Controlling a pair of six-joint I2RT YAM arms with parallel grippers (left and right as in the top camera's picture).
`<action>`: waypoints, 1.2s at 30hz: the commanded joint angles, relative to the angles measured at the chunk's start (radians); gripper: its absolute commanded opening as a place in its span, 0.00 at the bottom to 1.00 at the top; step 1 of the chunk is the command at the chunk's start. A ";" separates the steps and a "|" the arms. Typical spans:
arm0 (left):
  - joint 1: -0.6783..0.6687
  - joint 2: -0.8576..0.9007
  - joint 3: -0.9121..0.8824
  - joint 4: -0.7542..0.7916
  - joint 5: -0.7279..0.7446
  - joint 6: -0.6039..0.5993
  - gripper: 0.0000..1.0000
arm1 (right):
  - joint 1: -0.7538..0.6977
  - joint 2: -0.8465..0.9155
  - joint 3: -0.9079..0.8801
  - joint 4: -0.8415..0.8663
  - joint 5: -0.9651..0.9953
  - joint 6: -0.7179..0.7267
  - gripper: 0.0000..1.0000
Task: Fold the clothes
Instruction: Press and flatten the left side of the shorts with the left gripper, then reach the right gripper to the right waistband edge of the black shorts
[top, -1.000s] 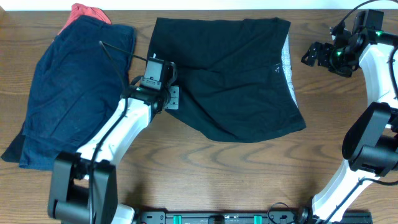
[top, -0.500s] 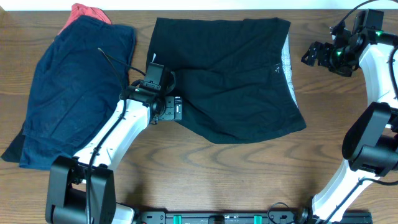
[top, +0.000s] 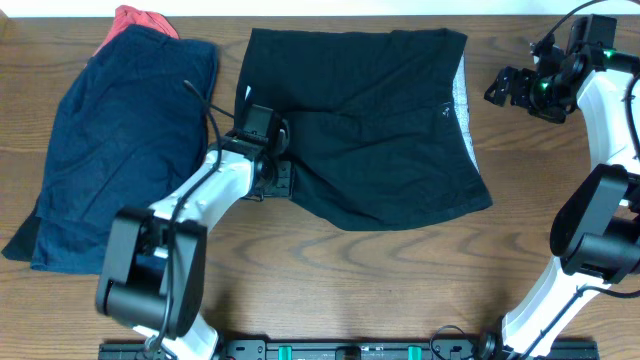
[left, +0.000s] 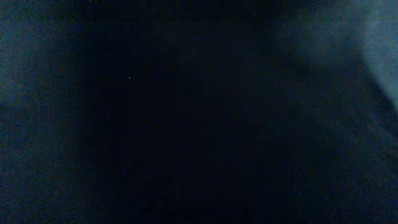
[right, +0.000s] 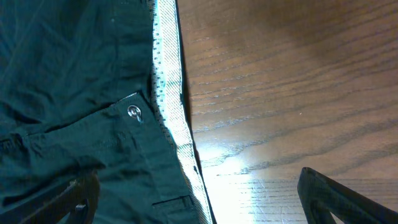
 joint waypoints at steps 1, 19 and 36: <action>-0.001 0.050 -0.014 0.032 0.020 0.064 0.62 | 0.009 -0.008 0.009 0.001 0.000 -0.019 0.99; 0.000 0.000 0.045 -0.122 0.020 0.021 0.06 | 0.009 -0.008 0.009 -0.033 0.000 -0.018 0.99; -0.002 -0.283 0.068 -0.571 0.021 -0.235 0.06 | 0.073 -0.066 0.009 -0.301 0.018 0.019 0.97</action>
